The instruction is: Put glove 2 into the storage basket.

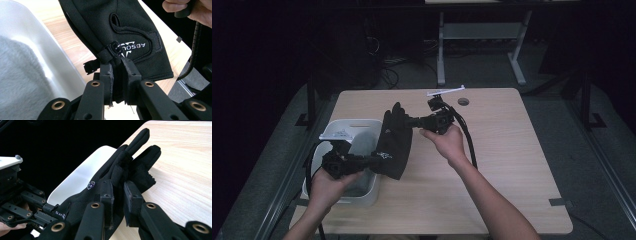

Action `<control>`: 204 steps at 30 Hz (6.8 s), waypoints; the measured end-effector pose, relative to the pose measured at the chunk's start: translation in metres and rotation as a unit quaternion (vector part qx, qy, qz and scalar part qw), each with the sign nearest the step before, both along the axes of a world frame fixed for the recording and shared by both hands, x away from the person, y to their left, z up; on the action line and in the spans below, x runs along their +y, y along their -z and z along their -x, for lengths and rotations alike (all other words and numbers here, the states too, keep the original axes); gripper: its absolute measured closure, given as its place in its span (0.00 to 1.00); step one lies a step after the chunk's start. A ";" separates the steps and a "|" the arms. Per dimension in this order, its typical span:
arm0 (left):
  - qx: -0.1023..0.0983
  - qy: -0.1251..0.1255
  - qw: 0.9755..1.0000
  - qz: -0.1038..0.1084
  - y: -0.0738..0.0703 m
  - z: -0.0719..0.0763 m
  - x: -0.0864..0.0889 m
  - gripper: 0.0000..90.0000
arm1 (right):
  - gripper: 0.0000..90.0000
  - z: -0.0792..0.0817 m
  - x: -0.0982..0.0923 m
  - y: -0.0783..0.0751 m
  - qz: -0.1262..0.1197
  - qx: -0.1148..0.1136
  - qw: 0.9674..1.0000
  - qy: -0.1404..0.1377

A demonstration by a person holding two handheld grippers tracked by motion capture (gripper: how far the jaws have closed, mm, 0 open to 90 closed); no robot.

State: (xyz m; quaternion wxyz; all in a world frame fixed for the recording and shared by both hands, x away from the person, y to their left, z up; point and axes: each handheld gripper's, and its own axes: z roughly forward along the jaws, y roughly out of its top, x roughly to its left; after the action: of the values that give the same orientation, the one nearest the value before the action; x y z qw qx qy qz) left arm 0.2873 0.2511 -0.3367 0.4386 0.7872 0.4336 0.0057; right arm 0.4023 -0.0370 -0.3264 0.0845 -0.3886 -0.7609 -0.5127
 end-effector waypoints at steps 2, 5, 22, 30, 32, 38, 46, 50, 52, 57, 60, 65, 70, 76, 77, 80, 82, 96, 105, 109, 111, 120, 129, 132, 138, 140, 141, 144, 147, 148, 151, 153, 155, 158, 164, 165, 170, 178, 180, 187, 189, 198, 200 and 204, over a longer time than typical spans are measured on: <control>0.001 -0.002 1.000 -0.001 0.000 0.000 0.003 0.89 | 0.88 -0.001 0.004 0.000 0.000 0.003 1.000 -0.003; 0.001 -0.008 1.000 0.001 0.001 0.001 0.009 0.89 | 0.88 -0.003 0.010 0.000 0.000 0.002 1.000 -0.007; 0.001 -0.030 1.000 0.004 0.001 0.005 0.035 0.89 | 0.88 -0.009 0.040 0.001 -0.006 0.004 1.000 -0.022; 0.003 -0.039 0.999 0.006 0.002 0.008 0.045 0.89 | 0.88 -0.010 0.052 0.001 -0.003 0.004 1.000 -0.029; 0.003 -0.041 0.999 0.008 0.003 0.009 0.047 0.89 | 0.88 -0.010 0.055 0.002 -0.005 0.004 1.000 -0.030; 0.005 -0.045 0.999 0.007 0.004 0.011 0.053 0.89 | 0.88 -0.011 0.062 0.004 -0.009 0.008 0.999 -0.033; 0.007 -0.052 0.999 0.008 0.006 0.013 0.061 0.89 | 0.88 -0.011 0.072 0.004 -0.008 0.009 0.999 -0.039; 0.006 -0.055 0.998 0.010 0.007 0.014 0.065 0.89 | 0.88 -0.012 0.076 0.005 -0.008 0.011 0.999 -0.042; 0.006 -0.056 0.998 0.010 0.007 0.014 0.067 0.89 | 0.88 -0.012 0.078 0.005 -0.008 0.009 0.999 -0.046; 0.007 -0.061 0.998 0.009 0.007 0.015 0.070 0.89 | 0.88 -0.013 0.082 0.006 -0.010 0.013 0.999 -0.046; 0.007 -0.062 0.998 0.009 0.008 0.015 0.073 0.89 | 0.88 -0.014 0.085 0.007 -0.011 0.014 0.999 -0.048; 0.010 -0.066 0.998 0.008 0.010 0.017 0.077 0.89 | 0.88 -0.014 0.091 0.009 -0.009 0.012 0.999 -0.053; 0.014 -0.070 0.997 0.007 0.014 0.018 0.083 0.89 | 0.88 -0.014 0.098 0.011 -0.004 0.014 0.998 -0.055; 0.021 -0.078 0.997 0.007 0.018 0.020 0.092 0.89 | 0.88 -0.016 0.110 0.018 -0.002 0.017 0.998 -0.062; 0.023 -0.078 0.997 0.007 0.019 0.020 0.092 0.89 | 0.88 -0.016 0.111 0.019 -0.001 0.019 0.998 -0.064; 0.028 -0.079 0.996 0.009 0.023 0.020 0.096 0.89 | 0.88 -0.018 0.116 0.023 0.003 0.021 0.998 -0.066; 0.034 -0.082 0.996 0.013 0.026 0.020 0.098 0.89 | 0.88 -0.019 0.118 0.027 0.006 0.025 0.997 -0.068; 0.060 -0.085 0.994 0.014 0.043 0.020 0.105 0.87 | 0.87 -0.024 0.132 0.048 0.031 0.046 0.996 -0.077; 0.071 -0.086 0.994 0.013 0.049 0.020 0.107 0.80 | 0.85 -0.027 0.137 0.059 0.045 0.053 0.995 -0.076; 0.071 -0.091 0.993 0.014 0.047 0.019 0.110 0.76 | 0.82 -0.028 0.136 0.060 0.047 0.052 0.995 -0.074; 0.069 -0.093 0.993 0.014 0.047 0.019 0.111 0.73 | 0.81 -0.029 0.135 0.060 0.051 0.049 0.995 -0.074; 0.065 -0.102 0.993 0.014 0.043 0.019 0.115 0.66 | 0.74 -0.031 0.128 0.055 0.048 0.046 0.995 -0.068; 0.054 -0.107 0.993 0.011 0.037 0.018 0.117 0.66 | 0.72 -0.030 0.119 0.047 0.041 0.040 0.996 -0.064; 0.048 -0.103 0.993 0.016 0.033 0.017 0.115 0.66 | 0.71 -0.029 0.115 0.045 0.035 0.041 0.996 -0.064; 0.040 -0.097 0.994 0.024 0.025 0.017 0.110 0.66 | 0.67 -0.027 0.106 0.039 0.029 0.037 0.997 -0.061; 0.038 -0.097 0.994 0.029 0.022 0.017 0.107 0.66 | 0.66 -0.027 0.102 0.038 0.027 0.032 0.997 -0.061; 0.035 -0.095 0.994 0.029 0.021 0.017 0.106 0.66 | 0.65 -0.026 0.100 0.037 0.024 0.031 0.997 -0.060; 0.033 -0.087 0.995 0.029 0.017 0.016 0.101 0.65 | 0.63 -0.026 0.094 0.035 0.017 0.029 0.998 -0.057; 0.031 -0.082 0.996 0.033 0.014 0.014 0.096 0.64 | 0.61 -0.027 0.087 0.033 0.015 0.026 0.998 -0.057; 0.030 -0.079 0.996 0.033 0.013 0.014 0.094 0.64 | 0.60 -0.026 0.085 0.032 0.013 0.030 0.998 -0.054; 0.026 -0.071 0.997 0.034 0.009 0.013 0.088 0.63 | 0.59 -0.026 0.078 0.029 0.011 0.025 0.998 -0.051; 0.023 -0.068 0.997 0.037 0.008 0.012 0.084 0.62 | 0.58 -0.026 0.074 0.027 0.009 0.023 0.998 -0.049; 0.023 -0.065 0.997 0.036 0.007 0.011 0.081 0.61 | 0.57 -0.025 0.069 0.025 0.008 0.022 0.999 -0.046; 0.022 -0.060 0.997 0.039 0.006 0.010 0.076 0.60 | 0.57 -0.024 0.063 0.023 0.006 0.021 0.999 -0.042; 0.019 -0.052 0.998 0.041 0.002 0.008 0.066 0.59 | 0.55 -0.024 0.050 0.018 0.005 0.015 0.999 -0.037; 0.019 -0.051 0.998 0.042 0.001 0.008 0.064 0.58 | 0.54 -0.024 0.048 0.017 0.005 0.014 0.999 -0.035; 0.018 -0.045 0.998 0.041 0.000 0.006 0.054 0.55 | 0.50 -0.022 0.037 0.014 0.003 0.010 1.000 -0.027; 0.014 -0.036 0.998 0.043 -0.002 0.003 0.040 0.51 | 0.46 -0.020 0.016 0.012 0.000 0.007 1.000 -0.010; 0.014 -0.033 0.998 0.043 -0.002 0.003 0.035 0.50 | 0.45 -0.019 0.011 0.012 0.000 0.008 1.000 -0.007; 0.014 -0.019 0.999 0.040 -0.002 -0.001 0.019 0.47 | 0.44 -0.018 -0.005 0.012 0.002 0.008 1.000 0.002; 0.013 -0.016 0.999 0.040 -0.002 -0.001 0.015 0.46 | 0.44 -0.017 -0.010 0.011 0.002 0.006 1.000 0.005; 0.012 0.000 0.999 0.039 -0.003 -0.001 -0.004 0.43 | 0.42 -0.013 -0.030 0.010 -0.002 0.005 1.000 0.016; 0.011 0.004 0.999 0.039 -0.004 0.000 -0.009 0.42 | 0.41 -0.012 -0.036 0.010 -0.003 0.004 1.000 0.019; 0.009 0.012 0.999 0.040 -0.004 0.000 -0.017 0.41 | 0.41 -0.010 -0.046 0.011 -0.004 0.005 1.000 0.026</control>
State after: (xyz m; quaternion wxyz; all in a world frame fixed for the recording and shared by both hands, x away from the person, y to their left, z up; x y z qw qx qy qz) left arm 0.2871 0.2342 -0.3328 0.4656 0.7744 0.4277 -0.0240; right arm 0.4121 -0.0830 -0.3372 0.0765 -0.4109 -0.7479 -0.5156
